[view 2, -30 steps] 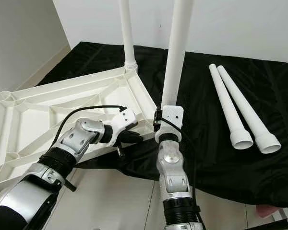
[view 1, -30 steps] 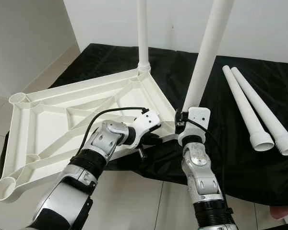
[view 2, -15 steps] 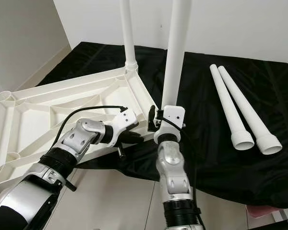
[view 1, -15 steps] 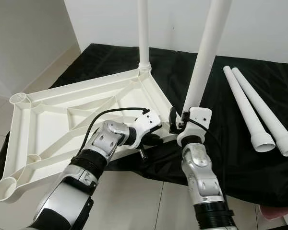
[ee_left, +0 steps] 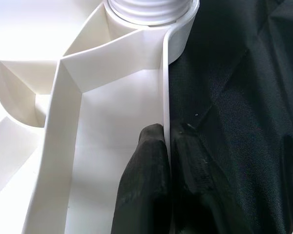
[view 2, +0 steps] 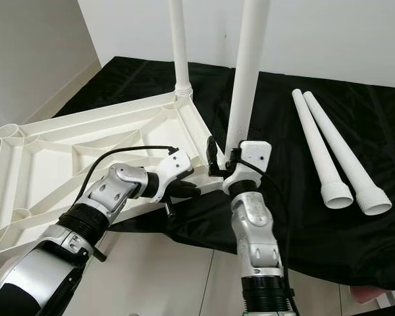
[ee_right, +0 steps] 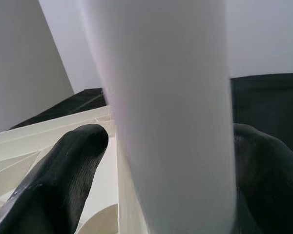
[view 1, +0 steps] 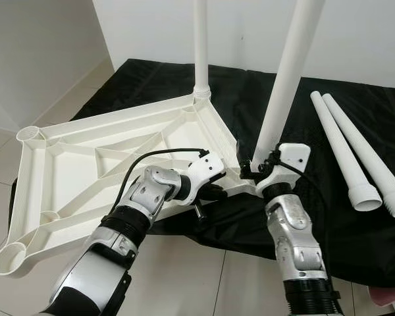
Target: Building children table
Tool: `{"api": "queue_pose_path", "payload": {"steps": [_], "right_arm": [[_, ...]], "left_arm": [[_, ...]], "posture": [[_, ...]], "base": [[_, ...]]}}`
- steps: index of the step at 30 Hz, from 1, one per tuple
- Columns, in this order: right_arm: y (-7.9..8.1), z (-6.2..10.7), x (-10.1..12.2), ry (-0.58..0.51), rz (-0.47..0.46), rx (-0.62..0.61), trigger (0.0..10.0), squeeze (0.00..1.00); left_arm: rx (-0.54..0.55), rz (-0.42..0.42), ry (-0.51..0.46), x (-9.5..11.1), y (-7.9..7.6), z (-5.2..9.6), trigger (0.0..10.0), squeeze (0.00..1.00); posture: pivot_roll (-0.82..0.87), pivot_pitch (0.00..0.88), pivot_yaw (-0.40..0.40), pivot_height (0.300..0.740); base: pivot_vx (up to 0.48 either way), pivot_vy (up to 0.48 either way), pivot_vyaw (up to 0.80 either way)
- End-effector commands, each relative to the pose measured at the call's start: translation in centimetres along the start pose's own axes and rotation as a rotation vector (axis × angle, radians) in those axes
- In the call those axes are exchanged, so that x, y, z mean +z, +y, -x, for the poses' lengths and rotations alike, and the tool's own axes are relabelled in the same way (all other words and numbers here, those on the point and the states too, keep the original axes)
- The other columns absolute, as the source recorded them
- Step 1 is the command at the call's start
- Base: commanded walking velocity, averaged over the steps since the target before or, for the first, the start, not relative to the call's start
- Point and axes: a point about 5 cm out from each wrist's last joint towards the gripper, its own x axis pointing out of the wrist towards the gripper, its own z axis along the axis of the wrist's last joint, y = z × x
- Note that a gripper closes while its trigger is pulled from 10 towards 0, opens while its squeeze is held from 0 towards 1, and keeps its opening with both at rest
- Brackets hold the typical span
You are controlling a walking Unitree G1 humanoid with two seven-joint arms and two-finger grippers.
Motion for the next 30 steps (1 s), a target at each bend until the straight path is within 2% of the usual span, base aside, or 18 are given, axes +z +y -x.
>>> {"api": "queue_pose_path", "payload": {"steps": [1, 2, 4, 6, 9, 10, 14, 23, 24, 25, 26, 30], "right_arm": [[-1.1, -0.2, 0.0, 0.008, 0.004, -0.003, 10.0, 0.0], [-1.1, -0.2, 0.0, 0.008, 0.004, -0.003, 10.0, 0.0], [-2.3, -0.3, 0.0, 0.024, 0.025, 0.006, 10.0, 0.0], [-2.7, -0.3, 0.0, 0.028, 0.046, 0.013, 10.0, 0.0], [-2.9, -0.4, 0.1, 0.028, 0.053, 0.013, 10.0, 0.0], [-3.1, -0.4, 0.1, 0.028, 0.053, 0.013, 10.0, 0.0], [-3.6, -0.5, 0.4, 0.024, 0.065, 0.013, 10.0, 0.0], [-3.6, -0.4, 0.3, 0.039, 0.072, 0.063, 10.0, 0.0], [-3.6, -0.4, 0.2, 0.039, 0.07, 0.067, 10.0, 0.0], [-3.6, -0.4, 0.2, 0.039, 0.07, 0.067, 10.0, 0.0], [-3.7, -0.4, 0.2, 0.039, 0.07, 0.07, 10.0, 0.0], [-3.6, -0.4, 0.3, 0.037, 0.07, 0.078, 10.0, 0.0]], "left_arm": [[0.007, 0.025, 0.049, -1.5, -0.7, -0.7, 10.0, 0.0], [0.007, 0.025, 0.049, -1.5, -0.7, -0.7, 10.0, 0.0], [0.0, 0.02, 0.05, -1.5, -0.9, -0.8, 10.0, 0.0], [-0.007, 0.022, 0.048, -1.5, -1.0, -0.9, 10.0, 0.0], [-0.011, 0.024, 0.047, -1.5, -1.1, -0.9, 10.0, 0.0], [-0.016, 0.028, 0.044, -1.5, -1.1, -0.9, 10.0, 1.0], [-0.025, 0.033, 0.041, -1.5, -1.2, -0.9, 10.0, 1.0], [-0.019, 0.01, 0.042, -1.4, -1.2, -0.8, 10.0, 1.0], [-0.02, 0.005, 0.041, -1.4, -1.2, -0.8, 10.0, 0.55], [-0.02, 0.005, 0.041, -1.4, -1.2, -0.8, 10.0, 0.55], [-0.021, 0.001, 0.038, -1.2, -1.1, -0.8, 10.0, 0.0], [-0.016, -0.011, 0.023, -0.4, -1.0, -0.7, 10.0, 0.0]], "posture": [[-0.16, 0.118, 0.106, 0.74], [-0.16, 0.118, 0.106, 0.74], [-0.16, 0.116, 0.105, 0.74], [-0.16, 0.115, 0.106, 0.74], [-0.16, 0.115, 0.106, 0.74], [-0.15, 0.114, 0.105, 0.74], [-0.16, 0.112, 0.104, 0.74], [-0.16, 0.114, 0.105, 0.74], [-0.16, 0.114, 0.105, 0.74], [-0.16, 0.114, 0.105, 0.74], [-0.16, 0.117, 0.106, 0.74], [-0.15, 0.12, 0.107, 0.74]], "base": [[0.0, 0.0, 0.0], [0.0, 0.0, 0.0], [0.0, 0.0, 0.0], [0.0, 0.0, 0.0], [0.0, 0.0, 0.0], [0.0, 0.0, 0.0], [0.0, 0.0, 0.0], [0.0, 0.0, 0.0], [0.0, 0.0, 0.0], [0.0, 0.0, 0.0], [0.0, 0.0, 0.0], [0.0, 0.0, 0.0]]}}
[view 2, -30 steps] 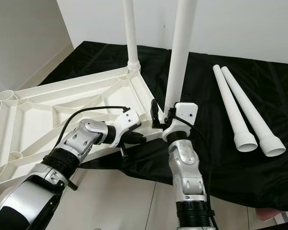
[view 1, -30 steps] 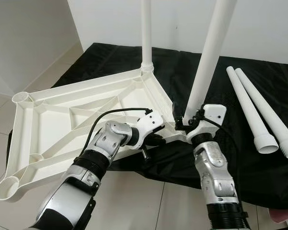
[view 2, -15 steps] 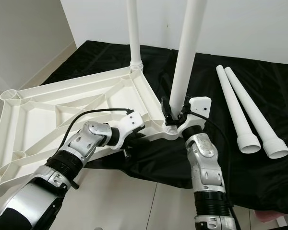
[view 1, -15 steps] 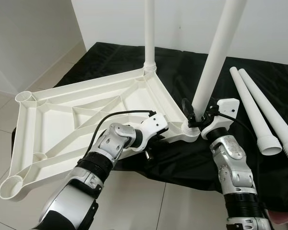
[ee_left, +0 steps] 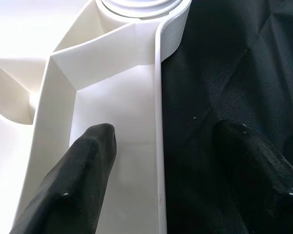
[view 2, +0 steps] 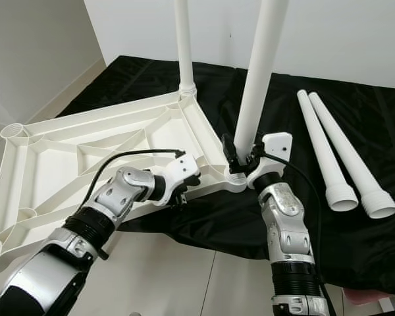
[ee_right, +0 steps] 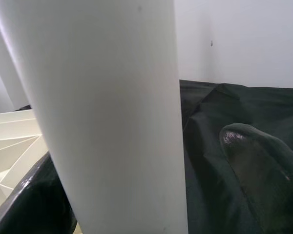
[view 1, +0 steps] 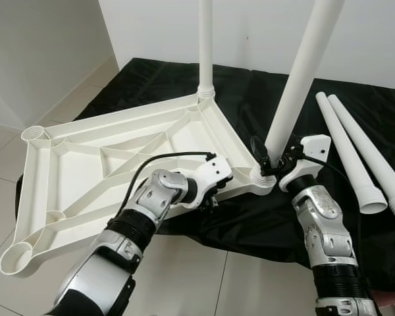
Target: Building children table
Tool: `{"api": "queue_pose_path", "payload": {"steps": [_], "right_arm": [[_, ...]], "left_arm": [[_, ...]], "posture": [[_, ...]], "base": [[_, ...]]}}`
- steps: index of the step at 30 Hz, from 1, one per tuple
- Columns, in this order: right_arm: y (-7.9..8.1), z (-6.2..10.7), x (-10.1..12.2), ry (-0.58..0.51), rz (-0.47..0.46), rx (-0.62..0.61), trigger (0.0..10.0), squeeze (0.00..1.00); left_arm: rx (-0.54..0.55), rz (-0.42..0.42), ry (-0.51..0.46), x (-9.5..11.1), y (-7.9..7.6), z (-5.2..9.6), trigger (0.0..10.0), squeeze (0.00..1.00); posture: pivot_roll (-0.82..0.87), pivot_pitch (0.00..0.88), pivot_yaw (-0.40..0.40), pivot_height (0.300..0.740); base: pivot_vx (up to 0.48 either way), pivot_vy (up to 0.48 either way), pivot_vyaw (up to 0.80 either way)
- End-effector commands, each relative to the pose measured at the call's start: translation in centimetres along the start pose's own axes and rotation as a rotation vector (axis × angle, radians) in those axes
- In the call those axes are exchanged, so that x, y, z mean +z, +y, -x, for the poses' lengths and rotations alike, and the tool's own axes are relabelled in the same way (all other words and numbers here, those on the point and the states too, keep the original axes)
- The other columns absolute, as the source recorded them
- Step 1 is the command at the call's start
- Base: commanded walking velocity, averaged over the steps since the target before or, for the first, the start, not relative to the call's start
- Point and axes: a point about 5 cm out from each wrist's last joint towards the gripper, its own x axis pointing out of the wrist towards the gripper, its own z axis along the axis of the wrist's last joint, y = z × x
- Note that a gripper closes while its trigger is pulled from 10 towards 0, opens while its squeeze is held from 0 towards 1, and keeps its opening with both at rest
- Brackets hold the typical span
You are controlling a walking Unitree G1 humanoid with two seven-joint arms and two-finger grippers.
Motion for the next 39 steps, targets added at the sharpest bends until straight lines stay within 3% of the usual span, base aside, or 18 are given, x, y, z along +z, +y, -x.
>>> {"api": "queue_pose_path", "payload": {"steps": [1, 16, 26, 33, 34, 35, 39], "right_arm": [[-0.3, 0.2, -0.4, 0.016, -0.008, -0.009, 10.0, 0.0], [-0.1, 0.4, -0.7, 0.032, -0.007, 0.004, 10.0, 0.0], [-0.2, 0.4, -0.4, 0.025, -0.005, 0.0, 10.0, 0.0], [-0.1, 0.5, -0.5, 0.028, -0.006, 0.002, 10.0, 0.0], [-0.1, 0.4, -0.6, 0.029, -0.006, 0.001, 10.0, 0.0], [0.0, 0.4, -0.6, 0.03, -0.006, 0.004, 10.0, 0.0], [0.0, 0.4, -0.6, 0.031, -0.006, 0.006, 10.0, 0.0]], "left_arm": [[-0.01, 0.007, 0.026, -0.5, -0.3, -0.2, 10.0, 0.0], [0.019, -0.024, -0.032, 2.4, 0.5, -0.8, 10.0, 0.0], [0.034, 0.006, 0.031, 0.7, -0.3, -1.9, 10.0, 0.0], [0.053, 0.026, 0.025, 0.8, -0.2, -2.1, 10.0, 0.0], [0.056, 0.03, 0.023, 0.9, -0.1, -2.1, 8.8, 0.0], [0.059, 0.034, 0.02, 0.9, 0.0, -2.1, 0.0, 0.0], [0.062, 0.036, 0.018, 0.9, 0.0, -2.1, 0.0, 0.0]], "posture": [[-0.15, 0.12, 0.107, 0.74], [-0.16, 0.132, 0.113, 0.74], [-0.16, 0.133, 0.118, 0.74], [-0.16, 0.133, 0.115, 0.74], [-0.16, 0.133, 0.115, 0.74], [-0.16, 0.131, 0.114, 0.74], [-0.16, 0.131, 0.114, 0.74]], "base": [[0.0, 0.0, 0.0], [0.0, 0.0, 0.0], [0.0, 0.0, 0.0], [0.0, 0.0, 0.0], [0.0, 0.0, 0.0], [0.0, 0.0, 0.0], [0.0, 0.0, 0.0]]}}
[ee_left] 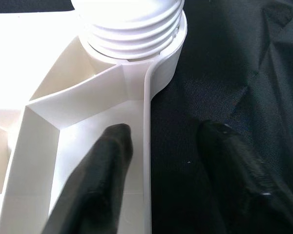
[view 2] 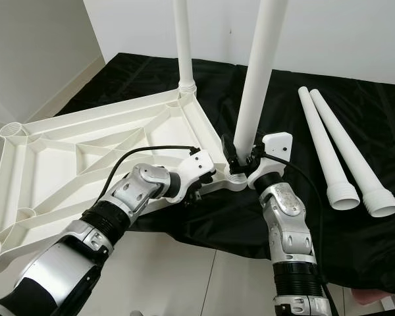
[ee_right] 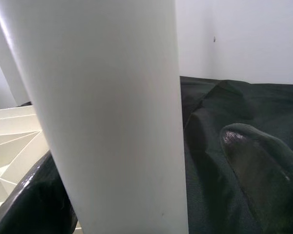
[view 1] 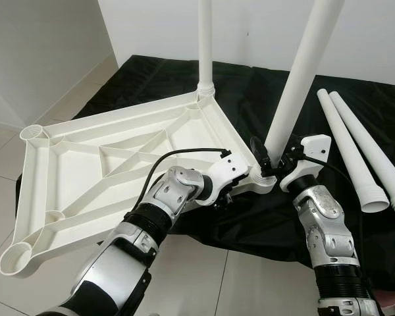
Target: Building children table
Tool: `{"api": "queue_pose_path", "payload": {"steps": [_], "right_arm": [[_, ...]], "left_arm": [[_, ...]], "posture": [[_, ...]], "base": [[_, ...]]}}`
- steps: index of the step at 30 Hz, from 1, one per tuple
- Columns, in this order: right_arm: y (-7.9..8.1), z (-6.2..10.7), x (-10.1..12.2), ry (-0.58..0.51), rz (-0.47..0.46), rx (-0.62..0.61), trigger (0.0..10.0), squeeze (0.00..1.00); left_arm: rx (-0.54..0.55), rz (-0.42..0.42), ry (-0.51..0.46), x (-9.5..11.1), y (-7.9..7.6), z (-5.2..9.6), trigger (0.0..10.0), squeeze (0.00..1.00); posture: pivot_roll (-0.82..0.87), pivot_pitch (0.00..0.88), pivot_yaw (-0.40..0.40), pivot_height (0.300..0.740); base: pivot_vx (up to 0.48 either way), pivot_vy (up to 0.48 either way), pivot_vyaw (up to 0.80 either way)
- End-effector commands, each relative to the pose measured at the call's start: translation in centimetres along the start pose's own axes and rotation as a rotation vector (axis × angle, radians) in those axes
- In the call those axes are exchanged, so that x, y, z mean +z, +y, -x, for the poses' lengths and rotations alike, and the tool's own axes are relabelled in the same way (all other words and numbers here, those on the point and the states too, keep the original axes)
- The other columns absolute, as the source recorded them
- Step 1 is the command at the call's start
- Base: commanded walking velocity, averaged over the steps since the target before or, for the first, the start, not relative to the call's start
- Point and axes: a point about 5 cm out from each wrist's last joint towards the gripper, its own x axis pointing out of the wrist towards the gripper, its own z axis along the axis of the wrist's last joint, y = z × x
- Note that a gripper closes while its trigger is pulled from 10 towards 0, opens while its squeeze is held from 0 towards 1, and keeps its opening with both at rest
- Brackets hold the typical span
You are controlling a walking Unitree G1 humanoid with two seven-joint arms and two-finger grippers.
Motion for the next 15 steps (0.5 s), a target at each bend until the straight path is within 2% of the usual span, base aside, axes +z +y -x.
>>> {"api": "queue_pose_path", "payload": {"steps": [1, 8, 11, 15], "right_arm": [[-0.1, 0.4, -0.6, 0.03, -0.011, -0.007, 10.0, 0.0], [-0.4, 0.5, -0.5, 0.035, -0.006, 0.038, 10.0, 0.0], [-0.3, 0.9, -0.3, 0.049, 0.002, 0.128, 10.0, 0.0], [-0.5, 1.4, -0.5, 0.075, 0.008, 0.189, 10.0, 0.0]], "left_arm": [[0.033, 0.027, 0.025, -0.9, 0.1, -0.1, 0.0, 0.0], [0.023, 0.02, 0.019, -1.1, 0.0, 0.0, 0.0, 0.0], [0.024, 0.013, 0.029, -1.5, -0.1, 0.0, 0.0, 0.0], [0.017, 0.011, 0.032, -1.7, -0.2, 0.1, 0.0, 0.0]], "posture": [[-0.16, 0.128, 0.113, 0.74], [-0.16, 0.12, 0.11, 0.74], [-0.17, 0.112, 0.106, 0.74], [-0.17, 0.107, 0.103, 0.74]], "base": [[0.0, 0.0, 0.0], [0.0, 0.0, 0.0], [0.0, 0.0, 0.0], [0.0, 0.0, 0.0]]}}
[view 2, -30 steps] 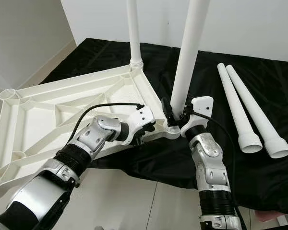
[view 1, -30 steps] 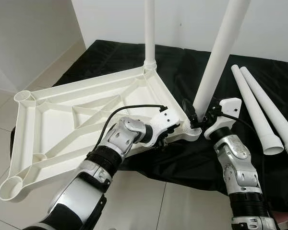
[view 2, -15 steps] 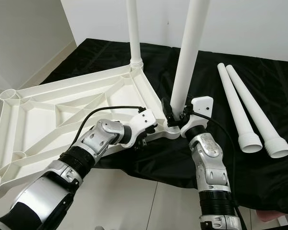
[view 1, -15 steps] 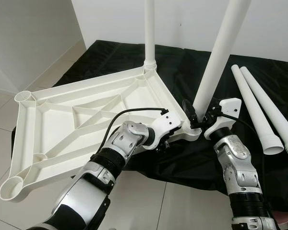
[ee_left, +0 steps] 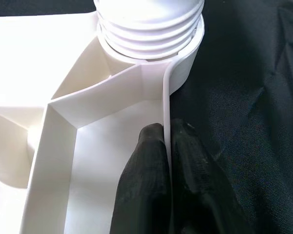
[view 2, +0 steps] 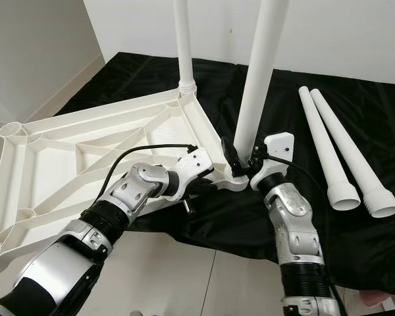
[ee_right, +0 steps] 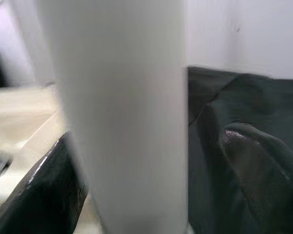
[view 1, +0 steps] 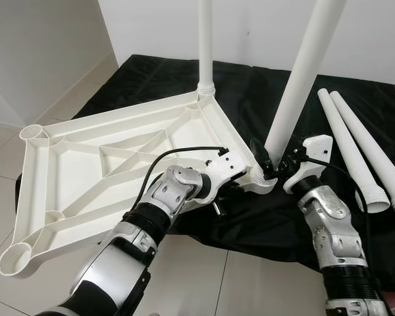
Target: Building children table
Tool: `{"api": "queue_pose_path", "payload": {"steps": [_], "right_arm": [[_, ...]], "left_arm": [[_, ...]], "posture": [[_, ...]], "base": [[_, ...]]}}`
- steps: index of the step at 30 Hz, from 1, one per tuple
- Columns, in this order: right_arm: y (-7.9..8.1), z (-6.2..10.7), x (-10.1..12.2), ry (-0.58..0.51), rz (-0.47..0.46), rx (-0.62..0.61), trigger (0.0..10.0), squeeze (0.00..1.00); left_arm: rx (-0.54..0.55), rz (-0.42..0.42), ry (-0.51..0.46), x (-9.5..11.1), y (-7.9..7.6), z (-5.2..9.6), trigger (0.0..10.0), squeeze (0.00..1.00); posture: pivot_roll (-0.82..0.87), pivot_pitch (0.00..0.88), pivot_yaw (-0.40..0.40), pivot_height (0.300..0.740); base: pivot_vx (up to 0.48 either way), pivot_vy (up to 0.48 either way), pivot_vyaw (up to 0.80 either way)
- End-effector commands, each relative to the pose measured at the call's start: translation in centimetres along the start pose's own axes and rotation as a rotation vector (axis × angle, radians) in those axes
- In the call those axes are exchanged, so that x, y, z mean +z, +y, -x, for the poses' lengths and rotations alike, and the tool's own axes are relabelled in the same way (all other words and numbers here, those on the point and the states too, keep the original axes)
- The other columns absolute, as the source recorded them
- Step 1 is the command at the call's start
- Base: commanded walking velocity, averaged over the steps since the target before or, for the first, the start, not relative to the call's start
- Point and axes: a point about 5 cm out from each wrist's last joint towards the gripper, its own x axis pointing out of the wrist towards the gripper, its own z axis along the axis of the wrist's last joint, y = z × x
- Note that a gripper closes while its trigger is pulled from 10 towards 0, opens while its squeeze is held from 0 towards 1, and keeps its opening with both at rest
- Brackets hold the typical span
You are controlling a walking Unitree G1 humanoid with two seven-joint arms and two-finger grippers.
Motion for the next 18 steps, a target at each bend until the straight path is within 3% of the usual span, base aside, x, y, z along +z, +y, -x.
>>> {"api": "queue_pose_path", "payload": {"steps": [1, 6, 7, 18], "right_arm": [[0.3, 0.2, -0.1, 0.006, -0.019, 0.029, 10.0, 0.0], [0.0, 0.5, -0.1, 0.02, -0.01, 0.063, 10.0, 0.0], [-0.1, 0.6, 0.0, 0.025, -0.009, 0.09, 10.0, 0.0], [-0.7, 0.2, -0.1, 0.062, 0.016, 0.206, 10.0, 0.0]], "left_arm": [[-0.007, 0.027, 0.043, -1.6, -0.5, -0.1, 0.0, 0.0], [-0.014, 0.019, 0.05, -1.8, -0.5, 0.0, 0.0, 0.0], [-0.013, 0.017, 0.063, -1.9, -0.5, 0.1, 10.0, 0.0], [-0.022, 0.003, 0.059, -1.6, -0.3, 0.2, 10.0, 0.0]], "posture": [[-0.17, 0.107, 0.103, 0.74], [-0.17, 0.103, 0.102, 0.74], [-0.17, 0.099, 0.101, 0.74], [-0.17, 0.105, 0.102, 0.74]], "base": [[0.0, 0.0, 0.0], [0.0, 0.0, 0.0], [0.0, 0.0, 0.0], [0.0, 0.0, 0.0]]}}
